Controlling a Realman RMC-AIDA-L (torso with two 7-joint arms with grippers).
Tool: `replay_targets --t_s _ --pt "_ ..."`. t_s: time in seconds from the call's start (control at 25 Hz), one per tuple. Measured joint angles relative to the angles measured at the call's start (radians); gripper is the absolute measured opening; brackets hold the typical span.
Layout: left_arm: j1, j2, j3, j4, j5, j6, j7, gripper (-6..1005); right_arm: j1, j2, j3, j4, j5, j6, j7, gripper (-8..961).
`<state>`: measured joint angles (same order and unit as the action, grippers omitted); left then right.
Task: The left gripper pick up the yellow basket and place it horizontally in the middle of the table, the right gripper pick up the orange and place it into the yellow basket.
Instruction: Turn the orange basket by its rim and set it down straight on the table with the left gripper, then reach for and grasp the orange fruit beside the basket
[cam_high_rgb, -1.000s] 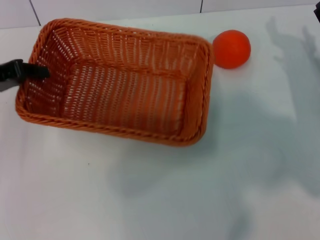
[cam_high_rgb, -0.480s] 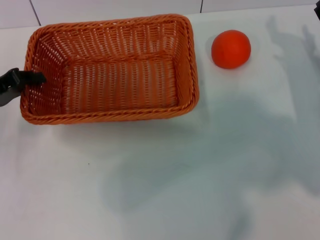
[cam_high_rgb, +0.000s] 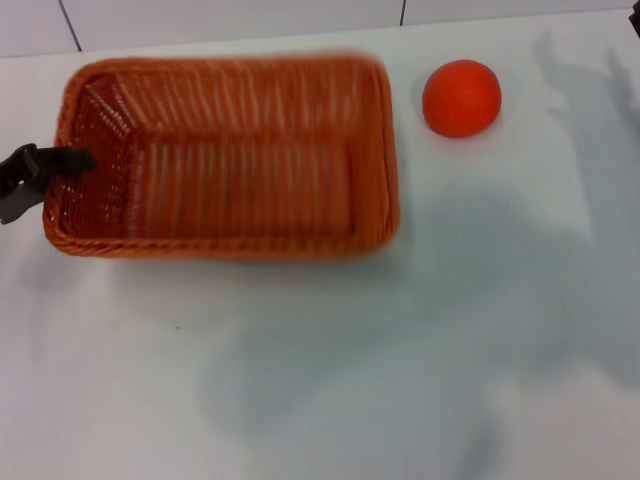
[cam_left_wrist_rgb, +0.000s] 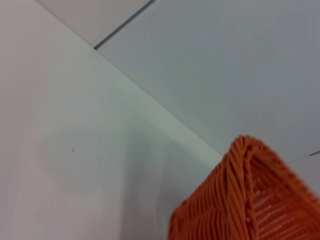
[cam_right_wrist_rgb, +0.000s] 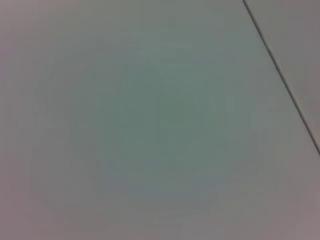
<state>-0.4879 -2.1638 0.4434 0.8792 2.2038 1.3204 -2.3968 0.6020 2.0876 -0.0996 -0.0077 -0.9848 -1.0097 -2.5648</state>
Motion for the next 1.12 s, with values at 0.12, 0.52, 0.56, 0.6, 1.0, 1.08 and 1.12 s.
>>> replay_targets --t_s 0.12,0.52,0.56,0.6,1.0,1.08,1.12 --pt "0.001 0.002 0.002 -0.009 -0.009 0.011 0.0 261 0.003 0.0 0.0 0.0 0.0 0.001 0.0 926" --pt "0.025 0.015 -0.005 -0.006 -0.011 0.047 -0.004 518 0.007 0.0 -0.006 0.0 -0.003 0.001 0.0 926" --pt "0.03 0.02 -0.006 -0.005 -0.014 0.052 -0.003 569 0.008 0.0 -0.009 0.0 -0.005 0.001 0.0 926" --pt "0.034 0.023 -0.007 -0.004 -0.02 0.053 0.004 620 0.011 -0.002 -0.013 0.0 -0.007 0.001 0.0 926" --pt "0.103 0.02 -0.143 -0.048 -0.357 0.094 0.491 683 0.008 -0.035 -0.362 -0.25 -0.193 0.033 0.44 925" --pt "0.117 0.011 -0.151 -0.082 -0.448 0.108 0.628 682 0.01 -0.067 -0.457 -0.323 -0.305 0.042 0.603 925" --pt "0.117 0.011 -0.151 -0.082 -0.448 0.108 0.628 682 0.013 -0.087 -0.505 -0.359 -0.373 0.041 0.696 925"
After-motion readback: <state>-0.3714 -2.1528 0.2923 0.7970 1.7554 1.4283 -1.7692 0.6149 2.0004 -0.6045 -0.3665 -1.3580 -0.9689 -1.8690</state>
